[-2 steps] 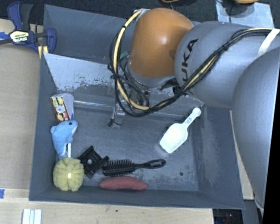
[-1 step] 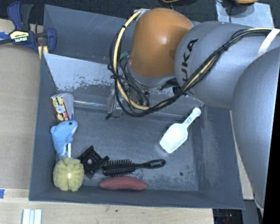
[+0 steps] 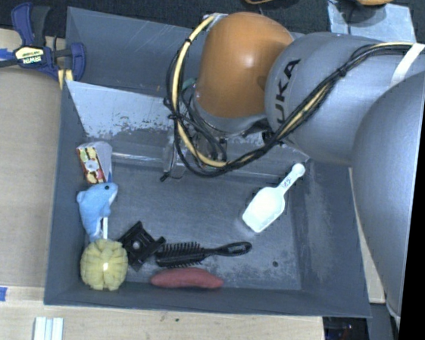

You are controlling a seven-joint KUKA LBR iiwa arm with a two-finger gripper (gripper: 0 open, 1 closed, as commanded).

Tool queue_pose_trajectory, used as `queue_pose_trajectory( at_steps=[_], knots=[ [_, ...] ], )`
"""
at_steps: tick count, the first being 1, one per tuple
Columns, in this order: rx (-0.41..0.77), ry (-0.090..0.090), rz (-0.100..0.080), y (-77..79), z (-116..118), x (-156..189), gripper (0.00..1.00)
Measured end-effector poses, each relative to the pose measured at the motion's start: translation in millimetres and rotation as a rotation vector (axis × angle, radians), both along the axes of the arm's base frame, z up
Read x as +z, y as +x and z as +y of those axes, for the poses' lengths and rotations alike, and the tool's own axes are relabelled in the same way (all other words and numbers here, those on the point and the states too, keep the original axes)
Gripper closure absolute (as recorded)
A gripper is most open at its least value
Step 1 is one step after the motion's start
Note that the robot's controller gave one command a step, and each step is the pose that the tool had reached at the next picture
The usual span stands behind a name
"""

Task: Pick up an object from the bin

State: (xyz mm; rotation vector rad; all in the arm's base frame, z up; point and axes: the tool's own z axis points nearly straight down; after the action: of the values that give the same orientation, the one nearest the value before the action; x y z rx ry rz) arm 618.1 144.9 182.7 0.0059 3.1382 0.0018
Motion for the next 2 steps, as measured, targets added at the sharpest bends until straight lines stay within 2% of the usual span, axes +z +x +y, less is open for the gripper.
queue_pose_trajectory(
  at_steps=[1, 2],
  knots=[
    [-0.014, 0.001, -0.001, -30.1, -9.8, -37.6, 0.00],
    [-0.015, 0.001, -0.003, -29.5, -9.9, -36.9, 0.00]
  ],
)
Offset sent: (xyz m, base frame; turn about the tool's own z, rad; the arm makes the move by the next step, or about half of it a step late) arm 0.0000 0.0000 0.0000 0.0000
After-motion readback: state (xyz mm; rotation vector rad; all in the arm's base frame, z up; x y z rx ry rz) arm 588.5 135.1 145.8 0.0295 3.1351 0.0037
